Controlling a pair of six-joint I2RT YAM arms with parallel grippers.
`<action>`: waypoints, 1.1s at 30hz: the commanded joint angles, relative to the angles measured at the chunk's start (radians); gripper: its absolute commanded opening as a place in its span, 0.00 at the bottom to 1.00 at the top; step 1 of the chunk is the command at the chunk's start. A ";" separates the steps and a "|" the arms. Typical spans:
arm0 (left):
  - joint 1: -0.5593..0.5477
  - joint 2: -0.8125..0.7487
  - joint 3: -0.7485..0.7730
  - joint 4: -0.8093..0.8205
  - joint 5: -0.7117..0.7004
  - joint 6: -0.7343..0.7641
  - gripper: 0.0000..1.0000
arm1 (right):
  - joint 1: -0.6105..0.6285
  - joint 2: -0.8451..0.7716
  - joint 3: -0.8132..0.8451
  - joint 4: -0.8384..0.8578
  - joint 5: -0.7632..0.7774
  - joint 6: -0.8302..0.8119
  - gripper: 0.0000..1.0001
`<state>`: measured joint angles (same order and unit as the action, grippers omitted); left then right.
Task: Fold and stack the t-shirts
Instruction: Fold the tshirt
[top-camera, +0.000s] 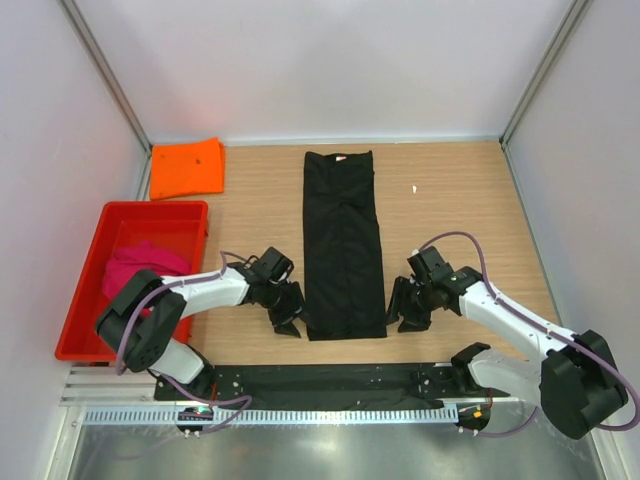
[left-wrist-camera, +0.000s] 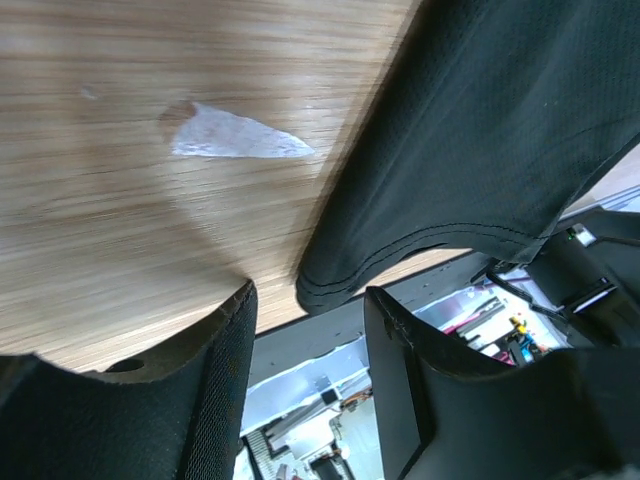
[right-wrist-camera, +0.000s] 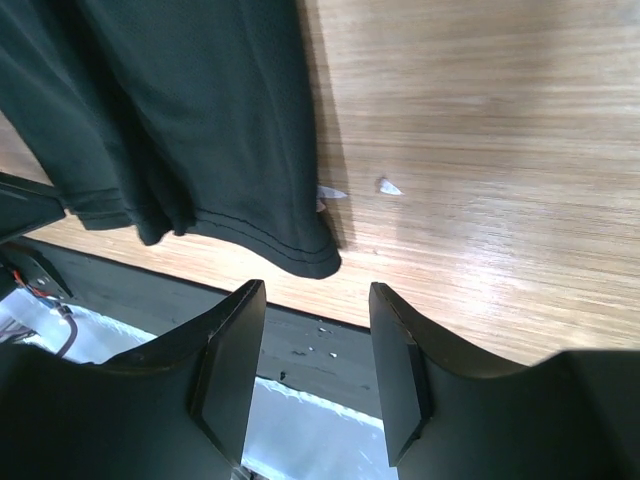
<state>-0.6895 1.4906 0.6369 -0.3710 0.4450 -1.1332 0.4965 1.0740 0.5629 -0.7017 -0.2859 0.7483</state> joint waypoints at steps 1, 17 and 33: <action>-0.022 0.031 0.018 0.032 -0.042 -0.039 0.49 | 0.007 -0.006 -0.035 0.050 -0.036 -0.007 0.52; -0.033 0.095 -0.005 0.030 -0.071 -0.010 0.49 | 0.005 0.099 -0.070 0.172 -0.045 -0.006 0.51; -0.033 0.131 0.027 -0.025 -0.120 0.038 0.41 | 0.007 0.173 -0.041 0.171 -0.039 -0.040 0.46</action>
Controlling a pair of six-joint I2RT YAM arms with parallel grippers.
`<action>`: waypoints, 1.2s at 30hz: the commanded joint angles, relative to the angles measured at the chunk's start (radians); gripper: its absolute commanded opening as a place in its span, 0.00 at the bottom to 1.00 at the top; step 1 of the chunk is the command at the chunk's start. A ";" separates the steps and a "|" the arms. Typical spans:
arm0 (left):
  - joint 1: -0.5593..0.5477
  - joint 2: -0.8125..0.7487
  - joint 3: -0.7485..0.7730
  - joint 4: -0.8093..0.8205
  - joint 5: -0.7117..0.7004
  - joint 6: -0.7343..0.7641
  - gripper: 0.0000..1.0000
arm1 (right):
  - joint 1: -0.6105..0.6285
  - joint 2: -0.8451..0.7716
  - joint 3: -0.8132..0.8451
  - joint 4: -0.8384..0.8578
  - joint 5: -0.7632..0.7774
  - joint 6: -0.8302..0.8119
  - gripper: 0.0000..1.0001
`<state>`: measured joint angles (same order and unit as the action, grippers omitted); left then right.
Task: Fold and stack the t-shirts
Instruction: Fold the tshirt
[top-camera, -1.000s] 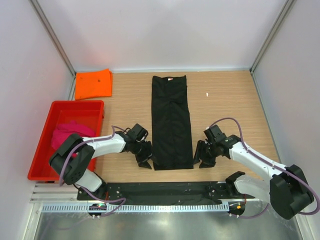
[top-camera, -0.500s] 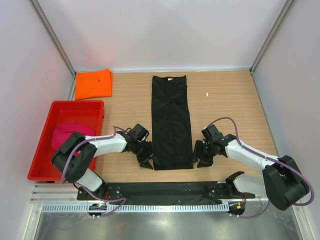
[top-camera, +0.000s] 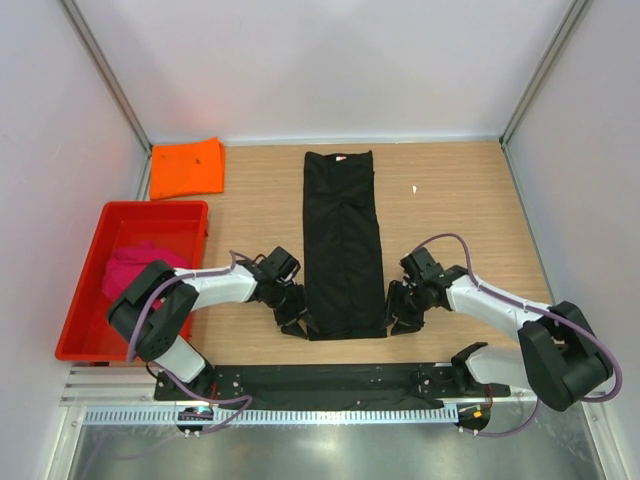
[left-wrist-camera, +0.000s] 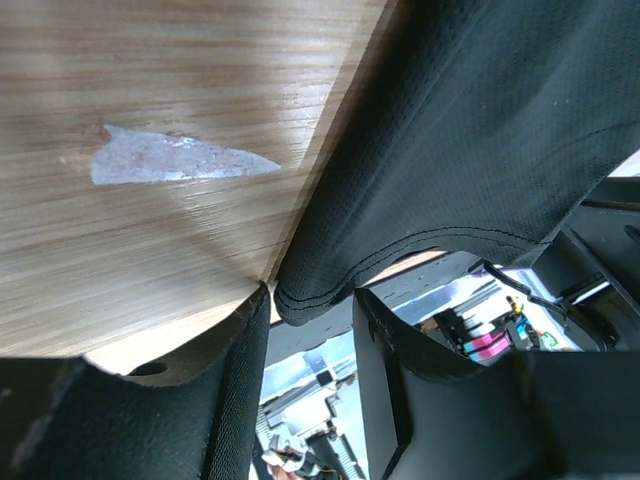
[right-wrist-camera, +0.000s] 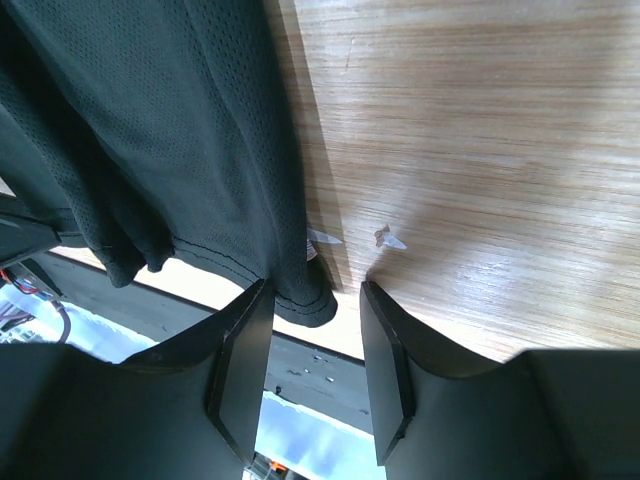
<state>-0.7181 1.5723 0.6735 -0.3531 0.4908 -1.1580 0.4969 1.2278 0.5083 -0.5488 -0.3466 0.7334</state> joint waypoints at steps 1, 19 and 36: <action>-0.004 0.052 -0.008 -0.049 -0.170 0.064 0.40 | 0.006 0.019 0.013 0.016 0.023 -0.025 0.46; -0.004 0.069 0.005 -0.072 -0.198 0.090 0.20 | 0.006 0.045 0.022 0.024 0.003 -0.042 0.45; -0.003 0.000 -0.063 -0.051 -0.199 0.096 0.00 | 0.006 0.035 -0.054 0.092 -0.052 -0.011 0.34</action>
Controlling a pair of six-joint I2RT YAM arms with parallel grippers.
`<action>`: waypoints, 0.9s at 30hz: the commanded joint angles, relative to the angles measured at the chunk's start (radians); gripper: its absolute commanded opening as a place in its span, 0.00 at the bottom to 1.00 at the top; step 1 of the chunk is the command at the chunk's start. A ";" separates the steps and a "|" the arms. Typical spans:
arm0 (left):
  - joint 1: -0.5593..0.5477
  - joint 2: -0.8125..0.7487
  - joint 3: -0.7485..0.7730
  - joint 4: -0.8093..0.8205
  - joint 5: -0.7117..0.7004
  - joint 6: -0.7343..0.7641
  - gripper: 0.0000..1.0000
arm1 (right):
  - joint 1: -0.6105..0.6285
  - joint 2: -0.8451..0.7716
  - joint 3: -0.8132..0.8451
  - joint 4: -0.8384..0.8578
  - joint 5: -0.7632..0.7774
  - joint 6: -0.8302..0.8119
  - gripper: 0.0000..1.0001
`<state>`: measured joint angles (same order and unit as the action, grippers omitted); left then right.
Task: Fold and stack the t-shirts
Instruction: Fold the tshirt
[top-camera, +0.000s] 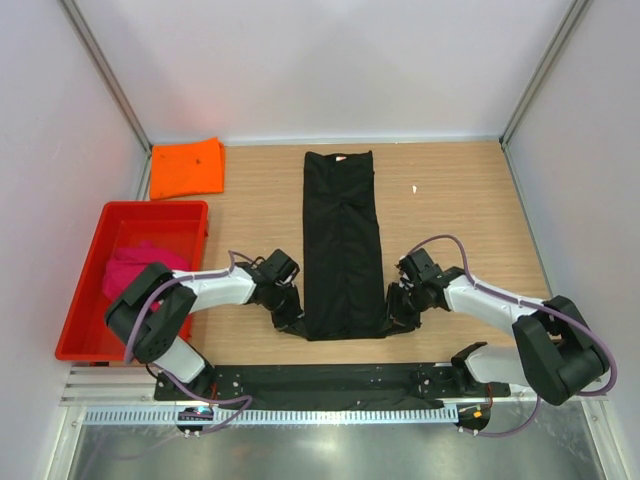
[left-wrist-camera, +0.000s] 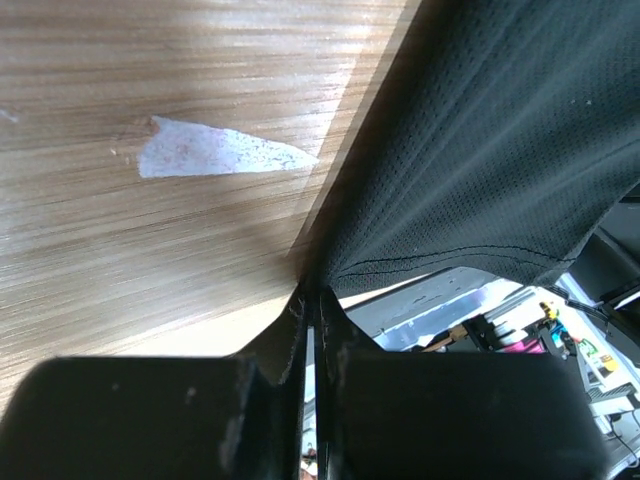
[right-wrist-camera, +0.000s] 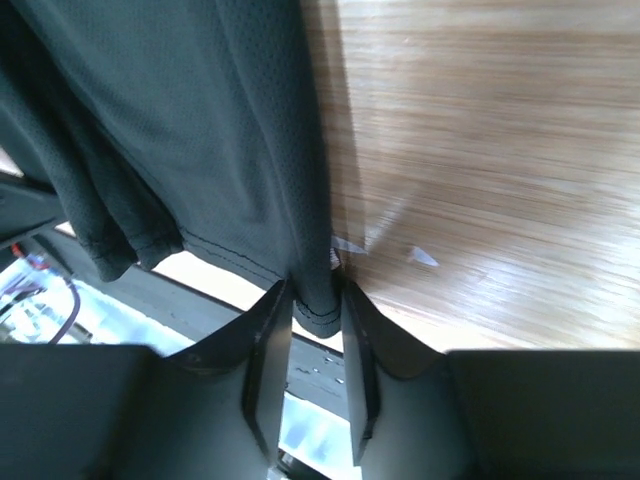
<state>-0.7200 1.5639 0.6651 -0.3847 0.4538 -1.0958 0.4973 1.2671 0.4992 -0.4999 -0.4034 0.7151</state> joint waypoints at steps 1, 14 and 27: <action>-0.001 0.002 -0.062 -0.014 -0.161 0.033 0.00 | 0.006 -0.006 -0.063 0.063 -0.008 0.017 0.32; -0.001 -0.117 -0.194 0.040 -0.162 0.030 0.00 | 0.006 -0.110 -0.145 0.020 0.049 0.044 0.01; -0.002 -0.274 -0.217 -0.011 -0.147 0.010 0.00 | 0.006 -0.261 -0.163 -0.022 0.012 0.067 0.01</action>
<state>-0.7200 1.3205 0.4629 -0.2897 0.3904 -1.0992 0.4976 1.0489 0.3286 -0.4496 -0.4358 0.7822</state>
